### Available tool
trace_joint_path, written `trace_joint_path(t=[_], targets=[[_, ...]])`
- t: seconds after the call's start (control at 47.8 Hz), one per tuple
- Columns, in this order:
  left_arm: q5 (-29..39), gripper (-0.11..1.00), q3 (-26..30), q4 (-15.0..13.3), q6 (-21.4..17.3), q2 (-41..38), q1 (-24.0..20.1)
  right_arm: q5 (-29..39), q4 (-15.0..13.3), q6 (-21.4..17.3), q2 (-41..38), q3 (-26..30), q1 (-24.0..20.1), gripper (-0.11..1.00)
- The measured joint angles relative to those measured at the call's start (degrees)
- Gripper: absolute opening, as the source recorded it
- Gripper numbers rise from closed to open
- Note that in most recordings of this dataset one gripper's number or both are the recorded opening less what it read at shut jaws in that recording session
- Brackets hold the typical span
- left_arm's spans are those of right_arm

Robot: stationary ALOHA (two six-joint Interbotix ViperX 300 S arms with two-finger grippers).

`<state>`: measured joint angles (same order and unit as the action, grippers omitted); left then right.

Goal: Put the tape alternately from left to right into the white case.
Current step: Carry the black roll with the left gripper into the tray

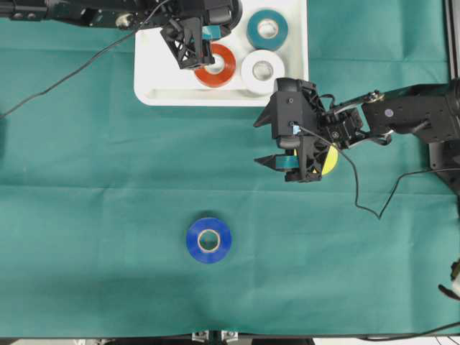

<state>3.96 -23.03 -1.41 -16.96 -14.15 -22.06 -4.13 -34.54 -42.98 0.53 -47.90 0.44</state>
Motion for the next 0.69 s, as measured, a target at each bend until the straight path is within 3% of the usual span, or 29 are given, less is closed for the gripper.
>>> trace_joint_path(t=[0.397, 0.502, 0.69], targets=[[-0.7, -0.01, 0.0, 0.0, -0.35, -1.85, -1.76, 0.0, -0.09, 0.0, 0.09, -0.09, 0.0, 0.85], [-0.7, 0.17, -0.09, 0.09, -0.44, -1.76, -1.67, -0.09, -0.09, 0.0, 0.0, -0.09, 0.0, 0.85], [-0.79, 0.69, -0.44, 0.0, -0.44, -1.67, -1.49, 0.0, -0.09, 0.0, 0.0, -0.09, 0.0, 0.85]])
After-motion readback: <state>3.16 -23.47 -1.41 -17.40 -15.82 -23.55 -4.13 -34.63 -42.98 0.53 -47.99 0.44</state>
